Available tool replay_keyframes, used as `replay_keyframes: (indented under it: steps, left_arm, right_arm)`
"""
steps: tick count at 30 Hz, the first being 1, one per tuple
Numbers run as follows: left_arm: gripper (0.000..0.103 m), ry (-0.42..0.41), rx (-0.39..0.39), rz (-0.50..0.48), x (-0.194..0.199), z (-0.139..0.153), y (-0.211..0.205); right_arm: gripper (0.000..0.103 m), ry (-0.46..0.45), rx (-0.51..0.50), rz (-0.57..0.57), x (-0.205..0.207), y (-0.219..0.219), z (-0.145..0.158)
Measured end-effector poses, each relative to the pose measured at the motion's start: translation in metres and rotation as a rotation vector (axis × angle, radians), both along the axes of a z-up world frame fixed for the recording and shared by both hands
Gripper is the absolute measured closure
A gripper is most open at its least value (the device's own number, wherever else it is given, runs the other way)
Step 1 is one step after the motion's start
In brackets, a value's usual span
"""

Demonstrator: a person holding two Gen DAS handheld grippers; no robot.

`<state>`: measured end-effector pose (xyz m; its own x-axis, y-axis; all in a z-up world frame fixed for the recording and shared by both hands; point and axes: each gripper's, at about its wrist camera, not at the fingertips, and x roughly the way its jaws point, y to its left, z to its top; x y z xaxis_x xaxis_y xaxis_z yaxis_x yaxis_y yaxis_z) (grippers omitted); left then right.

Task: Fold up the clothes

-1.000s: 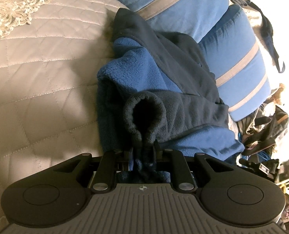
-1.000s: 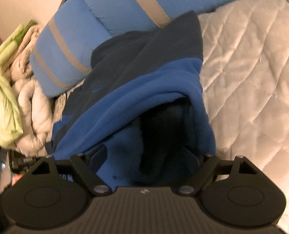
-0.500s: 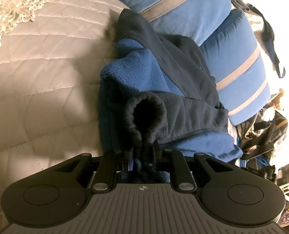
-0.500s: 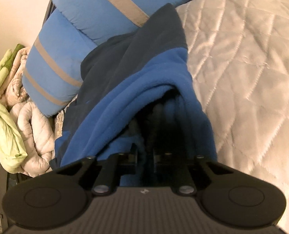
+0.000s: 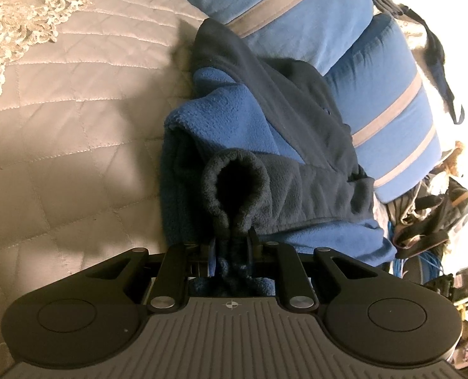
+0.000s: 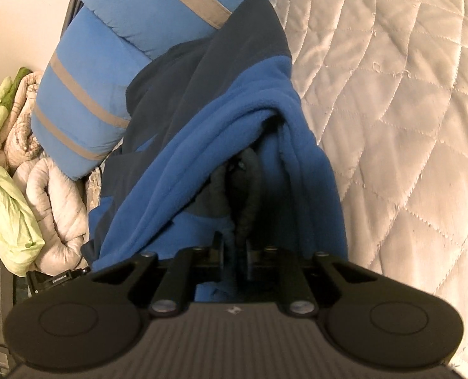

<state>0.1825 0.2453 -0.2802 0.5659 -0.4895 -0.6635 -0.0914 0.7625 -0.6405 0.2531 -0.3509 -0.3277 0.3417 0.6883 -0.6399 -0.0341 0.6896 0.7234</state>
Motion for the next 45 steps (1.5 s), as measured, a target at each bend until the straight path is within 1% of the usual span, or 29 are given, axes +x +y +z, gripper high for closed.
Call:
replay_keyframes:
  steps: [4,5,6,7,8,9,10,11,12,14,16,18,21,24,25,26,27,29,30,32,36,40,41,42,43,45]
  left_arm:
    - [0.084,-0.012,0.004,-0.010,-0.002,0.003,0.000]
    - [0.083,-0.015,0.004,-0.010,-0.002,0.004,0.000]
    - [0.082,-0.019,0.004,-0.010,-0.003,0.005,0.000]
    - [0.082,-0.022,0.003,-0.010,-0.003,0.006,0.000]
    - [0.082,-0.025,0.003,-0.010,-0.004,0.006,0.000]
    - [0.082,-0.028,0.002,-0.010,-0.004,0.007,0.000]
    - [0.082,-0.032,0.005,-0.013,-0.004,0.009,0.000]
    - [0.082,-0.031,0.006,-0.012,-0.004,0.008,0.000]
    - [0.082,-0.028,0.008,-0.009,-0.004,0.008,-0.001]
    - [0.082,-0.023,0.010,-0.004,-0.003,0.007,-0.001]
    - [0.082,-0.018,0.013,0.002,-0.002,0.006,-0.002]
    - [0.082,-0.014,0.015,0.006,-0.002,0.006,-0.003]
    - [0.082,-0.010,0.017,0.010,-0.002,0.006,-0.003]
    - [0.082,-0.007,0.019,0.014,-0.002,0.007,-0.003]
    - [0.082,-0.006,0.020,0.016,-0.002,0.007,-0.003]
    - [0.082,-0.006,0.022,0.015,-0.002,0.007,-0.004]
    - [0.082,-0.007,0.026,0.012,-0.002,0.007,-0.004]
    - [0.082,-0.007,0.031,0.010,-0.001,0.007,-0.004]
    - [0.082,-0.006,0.033,0.009,-0.001,0.007,-0.004]
    - [0.082,-0.005,0.036,0.008,-0.001,0.008,-0.005]
    - [0.082,-0.009,0.041,0.008,-0.003,0.008,-0.005]
    - [0.081,-0.013,0.041,0.009,-0.004,0.008,-0.006]
    - [0.080,-0.014,0.046,0.008,-0.004,0.009,-0.006]
    - [0.079,-0.015,0.049,0.006,-0.004,0.010,-0.006]
    - [0.078,-0.016,0.053,0.005,-0.005,0.012,-0.006]
    - [0.069,-0.016,0.067,0.006,-0.006,0.017,-0.004]
  right_arm:
    - [0.090,-0.016,-0.036,0.022,-0.002,0.004,0.006]
    - [0.087,-0.028,-0.053,0.029,-0.002,0.006,0.008]
    - [0.077,-0.045,-0.071,0.036,-0.002,0.007,0.012]
    - [0.076,-0.065,-0.090,0.043,-0.002,0.008,0.016]
    - [0.057,-0.085,-0.111,0.037,-0.002,0.007,0.021]
    - [0.048,-0.105,-0.133,0.025,-0.003,0.004,0.026]
    - [0.044,-0.127,-0.143,0.006,-0.004,0.000,0.031]
    - [0.038,-0.141,-0.130,-0.021,-0.004,-0.007,0.036]
    - [0.037,-0.150,-0.107,-0.051,-0.003,-0.014,0.040]
    - [0.037,-0.162,-0.058,-0.115,-0.001,-0.027,0.047]
    - [0.037,-0.166,-0.051,-0.169,0.004,-0.034,0.052]
    - [0.038,-0.151,-0.054,-0.198,0.012,-0.035,0.054]
    - [0.038,-0.123,-0.081,-0.226,0.025,-0.026,0.052]
    - [0.039,-0.112,-0.169,-0.211,0.033,-0.012,0.046]
    - [0.044,-0.109,-0.200,-0.205,0.035,-0.008,0.044]
    - [0.060,-0.107,-0.235,-0.195,0.035,-0.004,0.042]
    - [0.071,-0.106,-0.272,-0.183,0.034,-0.001,0.039]
    - [0.081,-0.108,-0.300,-0.161,0.030,0.002,0.035]
    - [0.084,-0.114,-0.312,-0.151,0.027,0.003,0.034]
    - [0.085,-0.128,-0.337,-0.129,0.021,0.004,0.032]
    - [0.089,-0.129,-0.340,-0.120,0.014,0.002,0.032]
    - [0.089,-0.128,-0.364,-0.113,0.008,0.001,0.035]
    - [0.080,-0.131,-0.380,-0.109,0.006,0.001,0.038]
    - [0.081,-0.135,-0.399,-0.103,0.004,0.000,0.040]
    - [0.070,-0.144,-0.414,-0.099,0.002,-0.001,0.043]
    - [0.039,-0.176,-0.413,-0.104,-0.005,-0.008,0.052]
